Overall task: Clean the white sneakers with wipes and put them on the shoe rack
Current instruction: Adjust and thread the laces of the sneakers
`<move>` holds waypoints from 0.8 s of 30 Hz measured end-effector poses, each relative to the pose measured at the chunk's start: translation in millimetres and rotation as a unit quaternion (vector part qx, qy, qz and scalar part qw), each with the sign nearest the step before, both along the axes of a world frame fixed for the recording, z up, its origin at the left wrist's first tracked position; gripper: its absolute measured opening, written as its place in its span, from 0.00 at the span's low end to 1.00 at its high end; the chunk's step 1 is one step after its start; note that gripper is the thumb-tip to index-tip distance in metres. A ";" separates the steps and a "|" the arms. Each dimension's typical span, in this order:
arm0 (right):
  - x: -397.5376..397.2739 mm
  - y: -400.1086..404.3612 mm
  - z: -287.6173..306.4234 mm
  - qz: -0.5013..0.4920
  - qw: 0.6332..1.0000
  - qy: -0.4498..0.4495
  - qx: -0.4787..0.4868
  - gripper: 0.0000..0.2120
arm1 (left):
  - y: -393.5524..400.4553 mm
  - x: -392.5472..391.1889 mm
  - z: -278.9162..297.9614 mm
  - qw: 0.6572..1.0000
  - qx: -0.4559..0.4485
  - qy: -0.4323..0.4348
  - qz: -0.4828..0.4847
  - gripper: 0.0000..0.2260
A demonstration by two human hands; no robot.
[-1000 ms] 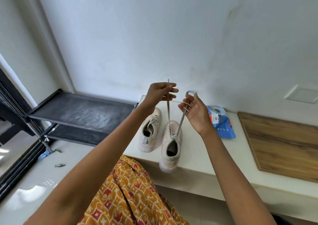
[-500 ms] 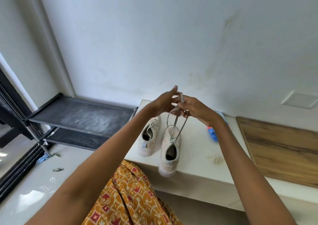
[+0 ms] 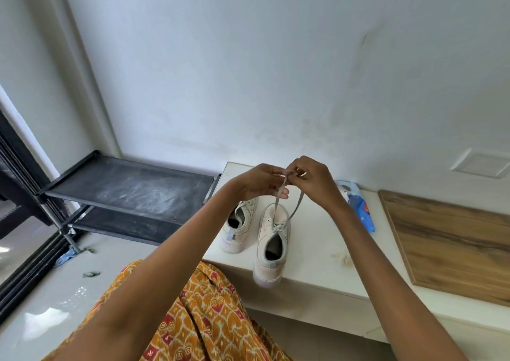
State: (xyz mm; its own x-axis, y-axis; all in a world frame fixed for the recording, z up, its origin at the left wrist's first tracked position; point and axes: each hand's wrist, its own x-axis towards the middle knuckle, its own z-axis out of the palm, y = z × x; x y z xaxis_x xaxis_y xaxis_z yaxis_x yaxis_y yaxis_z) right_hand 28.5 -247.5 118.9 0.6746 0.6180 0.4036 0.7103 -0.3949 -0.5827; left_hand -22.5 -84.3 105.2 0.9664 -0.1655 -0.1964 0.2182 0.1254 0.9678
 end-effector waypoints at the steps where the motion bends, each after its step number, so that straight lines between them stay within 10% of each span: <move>1: 0.2 -0.3 -2.6 -0.016 1.000 -0.012 0.020 0.04 | 0.3 1.6 -3.1 1.000 0.022 -0.014 0.012 0.10; 8: 12.3 -26.3 -11.8 -0.151 0.988 -0.042 -0.002 0.07 | 4.0 8.0 -15.8 0.956 0.157 -0.061 0.238 0.05; 15: 20.6 -57.5 -71.4 -0.233 0.903 0.080 -0.352 0.14 | -1.0 -2.2 -58.5 0.853 -0.301 0.089 0.417 0.12; 17: 20.5 -66.6 -84.5 -0.245 0.871 0.088 -0.417 0.15 | 4.5 -6.0 -66.5 0.882 -0.188 0.104 0.419 0.11; 19: 20.2 -70.0 -93.2 -0.248 0.851 0.083 -0.455 0.15 | 11.5 -6.6 -76.9 0.923 0.157 0.076 0.342 0.08; 21: 18.2 -67.0 -97.4 -0.247 0.844 0.078 -0.470 0.15 | 11.8 -9.4 -85.6 0.871 0.456 0.017 0.185 0.07; 24: 13.9 -59.8 -98.0 -0.245 0.831 0.060 -0.496 0.14 | 1.8 -15.0 -90.2 0.824 0.566 -0.027 0.005 0.13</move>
